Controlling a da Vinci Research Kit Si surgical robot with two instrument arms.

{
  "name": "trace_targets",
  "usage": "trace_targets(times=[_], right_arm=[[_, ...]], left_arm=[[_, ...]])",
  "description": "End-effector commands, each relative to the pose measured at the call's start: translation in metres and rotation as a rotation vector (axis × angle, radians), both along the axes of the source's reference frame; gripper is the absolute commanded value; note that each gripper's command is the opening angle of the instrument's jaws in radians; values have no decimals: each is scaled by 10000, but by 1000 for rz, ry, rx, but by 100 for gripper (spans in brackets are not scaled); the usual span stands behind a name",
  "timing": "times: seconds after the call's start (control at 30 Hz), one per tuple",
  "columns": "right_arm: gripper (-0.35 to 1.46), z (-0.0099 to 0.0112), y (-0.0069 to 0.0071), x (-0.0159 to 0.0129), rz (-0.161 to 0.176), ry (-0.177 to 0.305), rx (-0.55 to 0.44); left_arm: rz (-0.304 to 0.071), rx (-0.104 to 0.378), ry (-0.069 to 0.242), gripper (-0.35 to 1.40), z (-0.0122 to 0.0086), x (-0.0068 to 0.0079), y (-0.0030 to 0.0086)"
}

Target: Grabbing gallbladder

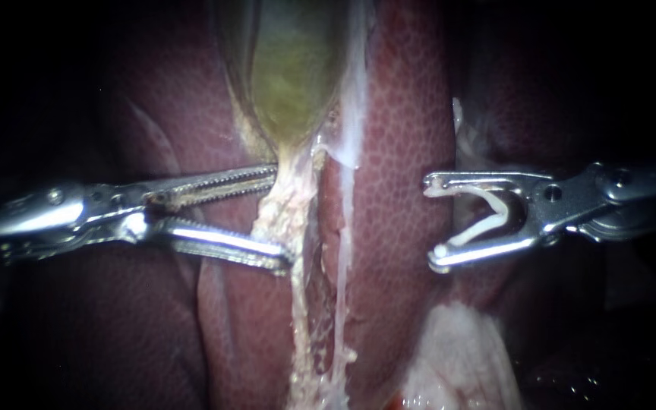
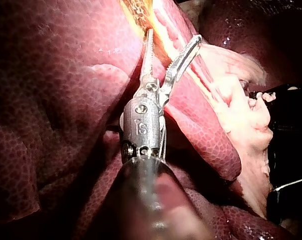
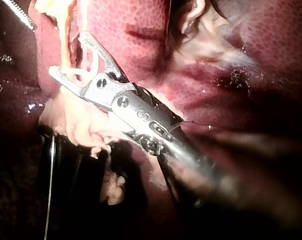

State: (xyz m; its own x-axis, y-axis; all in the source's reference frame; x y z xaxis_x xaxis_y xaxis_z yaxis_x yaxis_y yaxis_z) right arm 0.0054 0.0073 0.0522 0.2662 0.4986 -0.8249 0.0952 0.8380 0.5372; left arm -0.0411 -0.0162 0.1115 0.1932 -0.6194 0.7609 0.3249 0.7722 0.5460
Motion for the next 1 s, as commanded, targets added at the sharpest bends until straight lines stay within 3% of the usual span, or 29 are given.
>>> trace_targets(times=[0.03,0.1,0.27,0.37,0.5,0.6,0.73,0.87,1.0], right_arm=[[60,0,0,0,0,0,0],[60,0,0,0,0,0,0],[60,-1,0,0,0,0,0],[60,-1,0,0,0,0,0],[60,-1,0,0,0,0,0],[60,-1,0,0,0,0,0],[60,-1,0,0,0,0,0],[60,-1,0,0,0,0,0],[60,0,0,0,0,0,0]], left_arm=[[4,6,12,0,3,1,-1],[10,20,28,-35,8,1,-4],[12,63,49,-35,15,6,-8],[-3,103,52,-35,13,9,-8],[-10,117,58,-35,4,12,-8],[-14,122,59,-35,-8,17,-4],[-27,134,67,-35,-32,31,11],[-50,142,58,-35,-55,48,25],[-68,153,44,-35,-78,60,30]])
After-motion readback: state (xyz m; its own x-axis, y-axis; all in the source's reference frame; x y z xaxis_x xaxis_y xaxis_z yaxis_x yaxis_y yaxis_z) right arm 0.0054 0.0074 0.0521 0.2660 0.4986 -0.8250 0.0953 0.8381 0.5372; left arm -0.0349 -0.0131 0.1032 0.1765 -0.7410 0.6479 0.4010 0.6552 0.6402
